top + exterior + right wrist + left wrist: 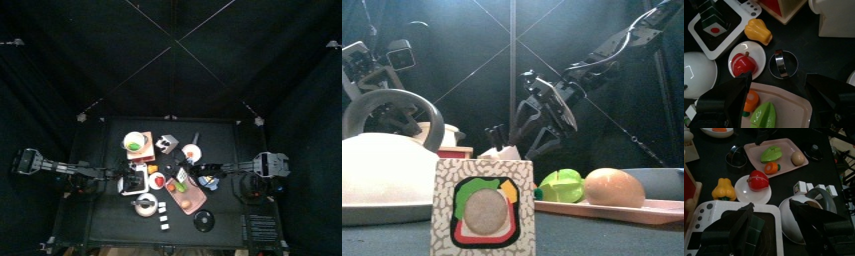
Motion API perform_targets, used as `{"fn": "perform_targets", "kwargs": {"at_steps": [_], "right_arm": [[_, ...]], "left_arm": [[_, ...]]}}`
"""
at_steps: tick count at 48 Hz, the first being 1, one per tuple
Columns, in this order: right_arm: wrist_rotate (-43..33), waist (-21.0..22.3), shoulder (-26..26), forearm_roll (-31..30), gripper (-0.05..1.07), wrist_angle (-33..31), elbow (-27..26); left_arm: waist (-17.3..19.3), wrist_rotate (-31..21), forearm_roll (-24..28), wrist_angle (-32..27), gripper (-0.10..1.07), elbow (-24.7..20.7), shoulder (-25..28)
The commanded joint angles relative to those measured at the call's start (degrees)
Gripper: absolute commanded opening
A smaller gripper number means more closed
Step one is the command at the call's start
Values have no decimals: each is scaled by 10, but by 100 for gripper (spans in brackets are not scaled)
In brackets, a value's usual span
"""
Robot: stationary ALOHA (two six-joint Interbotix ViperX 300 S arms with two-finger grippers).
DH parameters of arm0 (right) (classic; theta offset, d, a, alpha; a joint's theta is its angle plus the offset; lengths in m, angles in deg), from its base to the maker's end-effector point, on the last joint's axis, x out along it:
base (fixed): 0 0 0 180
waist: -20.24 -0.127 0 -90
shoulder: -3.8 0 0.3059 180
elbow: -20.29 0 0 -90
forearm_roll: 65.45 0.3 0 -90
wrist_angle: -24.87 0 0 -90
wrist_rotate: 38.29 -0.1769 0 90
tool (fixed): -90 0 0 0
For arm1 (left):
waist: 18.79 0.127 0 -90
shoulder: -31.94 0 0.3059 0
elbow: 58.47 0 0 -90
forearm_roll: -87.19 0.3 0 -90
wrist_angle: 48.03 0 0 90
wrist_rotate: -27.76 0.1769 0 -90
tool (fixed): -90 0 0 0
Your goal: Grab green sushi roll
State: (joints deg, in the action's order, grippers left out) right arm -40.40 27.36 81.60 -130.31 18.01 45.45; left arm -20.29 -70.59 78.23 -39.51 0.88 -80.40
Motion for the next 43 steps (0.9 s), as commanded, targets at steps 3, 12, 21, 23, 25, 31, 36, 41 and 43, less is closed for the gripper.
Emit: {"fn": "perform_targets", "kwargs": {"at_steps": [3, 12, 21, 23, 25, 31, 36, 41, 43], "right_arm": [[-1, 1, 54, -4, 101, 2, 14], [-4, -11, 102, -2, 101, 2, 54], [-4, -40, 132, 4, 101, 2, 95], [-4, -44, 136, 4, 101, 2, 99], [-4, -45, 141, 4, 101, 2, 104], [-4, -45, 147, 3, 101, 1, 110], [-4, -45, 147, 4, 101, 1, 113], [-3, -41, 146, 4, 101, -3, 114], [-3, -40, 144, 4, 101, -5, 114]], "left_arm": [[-1, -2, 3, -78, 94, -54, -5], [-6, -2, -2, -269, 94, -140, -2], [4, -5, 83, -431, 95, -188, -4], [4, -7, 98, -446, 95, -190, -4], [3, -11, 107, -452, 95, -188, -3], [2, -25, 107, -452, 97, -172, -1], [3, -30, 111, -451, 99, -151, 1], [5, -30, 123, -440, 100, -133, 3], [5, -30, 129, -434, 100, -124, 4]]}}
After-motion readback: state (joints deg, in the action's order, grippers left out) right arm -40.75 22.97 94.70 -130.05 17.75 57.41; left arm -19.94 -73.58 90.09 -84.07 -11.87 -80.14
